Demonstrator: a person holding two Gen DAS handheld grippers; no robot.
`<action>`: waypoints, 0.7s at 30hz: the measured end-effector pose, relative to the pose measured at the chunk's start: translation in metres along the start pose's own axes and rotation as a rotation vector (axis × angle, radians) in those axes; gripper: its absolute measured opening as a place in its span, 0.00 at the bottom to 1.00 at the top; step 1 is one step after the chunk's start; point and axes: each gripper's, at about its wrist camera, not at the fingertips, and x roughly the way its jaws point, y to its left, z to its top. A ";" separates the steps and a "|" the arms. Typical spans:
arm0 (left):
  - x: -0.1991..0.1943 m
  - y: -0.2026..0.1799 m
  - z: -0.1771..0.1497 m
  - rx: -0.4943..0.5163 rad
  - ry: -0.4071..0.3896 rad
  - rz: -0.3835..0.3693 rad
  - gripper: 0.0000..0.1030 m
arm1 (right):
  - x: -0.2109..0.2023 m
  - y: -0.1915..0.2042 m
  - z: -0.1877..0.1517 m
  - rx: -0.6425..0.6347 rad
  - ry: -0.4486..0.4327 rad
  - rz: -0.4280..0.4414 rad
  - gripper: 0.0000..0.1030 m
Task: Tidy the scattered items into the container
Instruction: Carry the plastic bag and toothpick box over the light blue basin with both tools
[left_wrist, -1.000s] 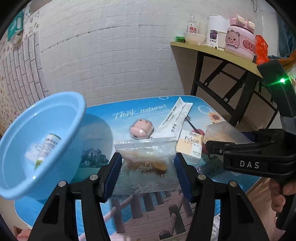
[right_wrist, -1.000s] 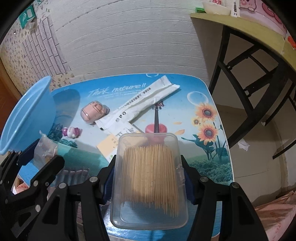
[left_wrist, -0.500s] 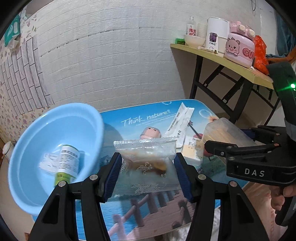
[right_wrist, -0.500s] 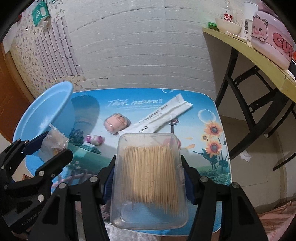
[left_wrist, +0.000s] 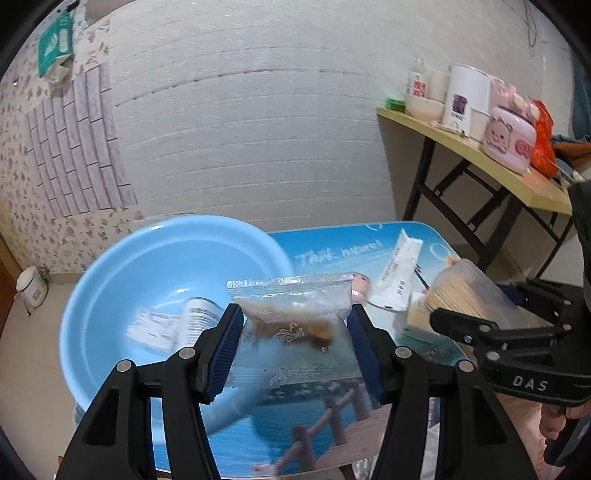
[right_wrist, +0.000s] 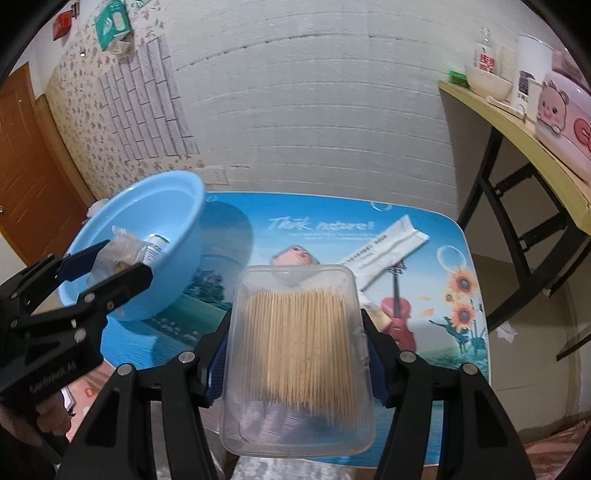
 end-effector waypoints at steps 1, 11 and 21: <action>-0.002 0.005 0.002 -0.008 -0.005 0.003 0.55 | -0.001 0.003 0.001 0.001 -0.007 0.006 0.60; -0.013 0.059 0.010 -0.075 -0.042 0.077 0.55 | 0.001 0.032 0.013 -0.032 -0.031 0.042 0.60; -0.011 0.102 0.003 -0.100 -0.051 0.139 0.55 | 0.001 0.078 0.038 -0.083 -0.111 0.122 0.60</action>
